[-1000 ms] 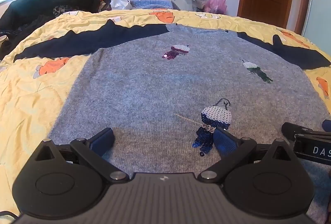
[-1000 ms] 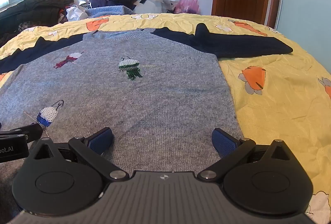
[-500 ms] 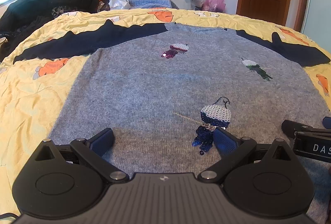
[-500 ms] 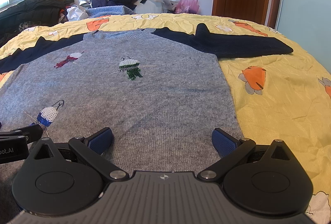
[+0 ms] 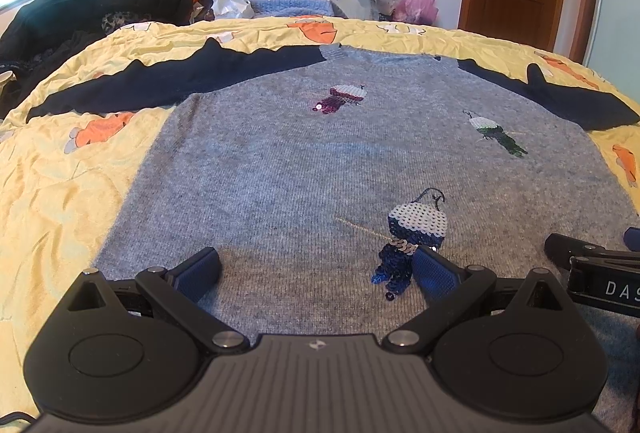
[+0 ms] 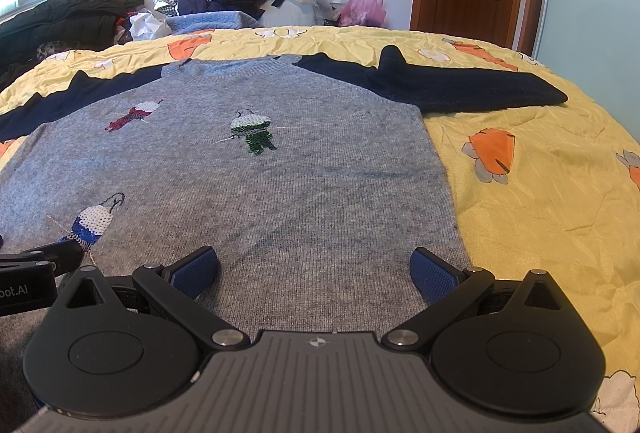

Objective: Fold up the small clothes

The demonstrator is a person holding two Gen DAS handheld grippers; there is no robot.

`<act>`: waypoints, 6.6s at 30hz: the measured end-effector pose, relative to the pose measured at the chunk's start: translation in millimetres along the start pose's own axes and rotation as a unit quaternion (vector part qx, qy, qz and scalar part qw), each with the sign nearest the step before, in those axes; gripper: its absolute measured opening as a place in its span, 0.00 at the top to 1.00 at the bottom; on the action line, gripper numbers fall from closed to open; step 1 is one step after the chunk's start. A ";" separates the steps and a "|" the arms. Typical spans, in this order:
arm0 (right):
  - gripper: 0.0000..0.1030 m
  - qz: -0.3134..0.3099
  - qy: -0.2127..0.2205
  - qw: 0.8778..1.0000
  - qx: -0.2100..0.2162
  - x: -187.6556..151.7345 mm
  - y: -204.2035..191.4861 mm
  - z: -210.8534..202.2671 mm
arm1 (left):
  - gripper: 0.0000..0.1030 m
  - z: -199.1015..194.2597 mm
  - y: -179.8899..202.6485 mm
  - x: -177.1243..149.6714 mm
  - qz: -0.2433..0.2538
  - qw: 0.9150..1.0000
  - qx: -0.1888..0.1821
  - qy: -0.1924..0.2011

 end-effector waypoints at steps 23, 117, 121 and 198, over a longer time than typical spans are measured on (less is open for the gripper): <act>0.00 0.000 0.000 1.000 0.000 0.1 0.4 0.0 | 0.00 1.3 6.0 2.5 -0.001 1.000 -0.001 0.001; 0.84 0.344 0.072 0.936 -0.031 247.4 319.4 183.9 | 0.00 0.8 1.7 0.8 -0.002 1.000 -0.002 0.002; 0.84 0.262 0.110 0.959 0.011 261.5 254.7 146.2 | 0.00 0.9 2.1 1.1 -0.003 1.000 -0.002 0.002; 0.05 0.132 0.031 0.959 0.249 134.2 -7.7 56.2 | 0.91 147.6 -72.0 112.6 -0.181 0.973 -0.133 0.046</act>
Point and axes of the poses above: each gripper's, at about its wrist camera, not at the fingertips, and z roughly the way its jaws point, y to its right, x to its top, the point moved 8 cm from there along z, roughly the way its jaws point, and after that the axes turned 12 degrees about z, right-handed, at the moved point
